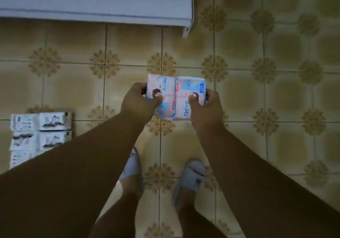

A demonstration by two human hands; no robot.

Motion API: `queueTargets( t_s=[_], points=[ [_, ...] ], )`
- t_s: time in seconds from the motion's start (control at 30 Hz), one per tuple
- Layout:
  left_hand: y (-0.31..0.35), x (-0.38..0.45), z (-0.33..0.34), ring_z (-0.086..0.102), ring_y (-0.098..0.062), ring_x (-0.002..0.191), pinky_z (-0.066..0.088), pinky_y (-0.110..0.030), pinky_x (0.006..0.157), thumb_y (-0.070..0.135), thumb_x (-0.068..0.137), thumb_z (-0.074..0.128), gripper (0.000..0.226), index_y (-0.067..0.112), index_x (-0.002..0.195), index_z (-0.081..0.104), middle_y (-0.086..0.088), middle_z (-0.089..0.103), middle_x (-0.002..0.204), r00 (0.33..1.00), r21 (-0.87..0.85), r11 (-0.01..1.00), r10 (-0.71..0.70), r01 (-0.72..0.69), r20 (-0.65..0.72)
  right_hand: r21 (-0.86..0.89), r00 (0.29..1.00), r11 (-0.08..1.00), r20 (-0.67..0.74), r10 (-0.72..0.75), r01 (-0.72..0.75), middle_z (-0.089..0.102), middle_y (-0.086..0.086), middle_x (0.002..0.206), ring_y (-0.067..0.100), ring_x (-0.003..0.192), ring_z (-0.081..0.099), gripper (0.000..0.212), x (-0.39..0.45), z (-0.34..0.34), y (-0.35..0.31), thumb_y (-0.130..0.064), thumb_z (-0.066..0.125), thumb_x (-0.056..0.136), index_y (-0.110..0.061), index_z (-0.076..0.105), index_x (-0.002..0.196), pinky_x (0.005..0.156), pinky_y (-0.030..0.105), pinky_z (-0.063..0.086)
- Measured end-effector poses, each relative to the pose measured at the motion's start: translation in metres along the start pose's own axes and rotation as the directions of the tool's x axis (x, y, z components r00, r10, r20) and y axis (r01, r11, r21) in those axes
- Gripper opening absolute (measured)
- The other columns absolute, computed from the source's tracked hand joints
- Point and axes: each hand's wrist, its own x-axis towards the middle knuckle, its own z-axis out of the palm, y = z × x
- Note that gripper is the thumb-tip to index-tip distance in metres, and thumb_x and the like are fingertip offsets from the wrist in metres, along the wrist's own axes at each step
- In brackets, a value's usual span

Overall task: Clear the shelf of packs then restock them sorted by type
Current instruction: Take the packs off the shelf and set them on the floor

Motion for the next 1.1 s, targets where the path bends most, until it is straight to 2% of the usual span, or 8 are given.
queueTargets(
  t_s=[0.27, 0.47, 0.57, 0.67, 0.73, 0.83, 0.97, 1.1],
  points=[
    [-0.172, 0.116, 0.085, 0.066, -0.022, 0.096, 0.058, -0.042, 0.086, 0.025, 0.081, 0.079, 0.04, 0.013, 0.115, 0.06, -0.001, 0.065, 0.107, 0.994, 0.131, 0.986, -0.108, 0.107, 0.005, -0.109, 0.993, 0.992, 0.096, 0.066, -0.055, 0.065, 0.0, 0.103, 0.019, 0.088, 0.067, 0.031, 0.098, 0.091, 0.177, -0.03, 0.065, 0.09, -0.013, 0.057, 0.115, 0.079, 0.046, 0.059],
    [-0.219, 0.153, 0.109, 0.065, -0.023, 0.104, 0.058, -0.043, 0.086, 0.02, 0.087, 0.073, 0.047, 0.016, 0.13, 0.056, 0.0, 0.063, 0.117, 0.987, 0.234, 0.963, -0.15, 0.131, 0.064, -0.181, 0.98, 0.978, 0.146, 0.134, -0.107, 0.066, 0.004, 0.108, 0.02, 0.091, 0.067, 0.029, 0.136, 0.123, 0.23, -0.029, 0.059, 0.094, -0.014, 0.057, 0.119, 0.079, 0.041, 0.059],
    [-0.211, 0.139, 0.104, 0.064, -0.025, 0.104, 0.058, -0.044, 0.085, 0.02, 0.085, 0.075, 0.052, 0.015, 0.134, 0.055, -0.001, 0.062, 0.118, 0.977, 0.269, 0.953, -0.179, 0.142, 0.115, -0.216, 0.947, 0.959, 0.221, 0.233, -0.185, 0.064, 0.008, 0.115, 0.025, 0.095, 0.066, 0.034, 0.129, 0.118, 0.221, -0.031, 0.058, 0.095, -0.014, 0.052, 0.124, 0.084, 0.042, 0.058],
    [-0.169, 0.094, 0.087, 0.062, -0.025, 0.109, 0.055, -0.038, 0.091, 0.02, 0.087, 0.072, 0.052, 0.013, 0.135, 0.052, -0.003, 0.06, 0.123, 0.983, 0.287, 0.951, -0.152, 0.118, 0.099, -0.266, 0.928, 0.948, 0.279, 0.247, -0.173, 0.058, 0.008, 0.125, 0.028, 0.109, 0.06, 0.047, 0.09, 0.088, 0.175, -0.027, 0.06, 0.094, -0.01, 0.044, 0.134, 0.093, 0.039, 0.051],
    [-0.12, 0.046, 0.07, 0.06, -0.021, 0.113, 0.047, -0.025, 0.092, 0.017, 0.09, 0.066, 0.047, 0.015, 0.135, 0.053, -0.003, 0.059, 0.129, 0.995, 0.318, 0.948, -0.049, 0.02, 0.082, -0.277, 0.936, 0.957, 0.307, 0.172, -0.085, 0.053, 0.01, 0.136, 0.029, 0.122, 0.055, 0.055, 0.051, 0.057, 0.127, -0.024, 0.061, 0.094, -0.01, 0.039, 0.142, 0.103, 0.04, 0.044],
    [-0.024, -0.042, 0.033, 0.06, -0.015, 0.106, 0.046, -0.025, 0.09, 0.011, 0.092, 0.055, 0.044, 0.022, 0.134, 0.054, 0.005, 0.058, 0.127, 0.995, 0.312, 0.945, 0.086, -0.1, 0.057, -0.255, 0.93, 0.966, 0.365, 0.052, 0.046, 0.043, 0.007, 0.149, 0.024, 0.133, 0.046, 0.061, -0.017, -0.005, 0.031, -0.021, 0.058, 0.096, -0.014, 0.032, 0.15, 0.112, 0.04, 0.036],
    [0.126, -0.167, -0.039, 0.057, -0.008, 0.091, 0.044, -0.023, 0.082, 0.008, 0.093, 0.051, 0.039, 0.026, 0.127, 0.057, 0.013, 0.059, 0.117, 0.945, 0.33, 0.896, 0.326, -0.296, -0.038, -0.114, 0.927, 0.963, 0.318, -0.198, 0.244, 0.049, 0.006, 0.145, 0.021, 0.129, 0.051, 0.054, -0.107, -0.103, -0.135, -0.02, 0.059, 0.096, -0.015, 0.04, 0.147, 0.107, 0.041, 0.042],
    [0.256, -0.269, -0.1, 0.058, -0.008, 0.093, 0.045, -0.024, 0.081, 0.011, 0.094, 0.05, 0.035, 0.026, 0.125, 0.058, 0.012, 0.06, 0.118, 0.869, 0.347, 0.833, 0.487, -0.431, -0.09, -0.02, 0.866, 0.89, 0.243, -0.437, 0.455, 0.053, 0.002, 0.139, 0.017, 0.123, 0.055, 0.052, -0.191, -0.183, -0.286, -0.019, 0.057, 0.096, -0.017, 0.042, 0.145, 0.104, 0.036, 0.045]
  ],
)
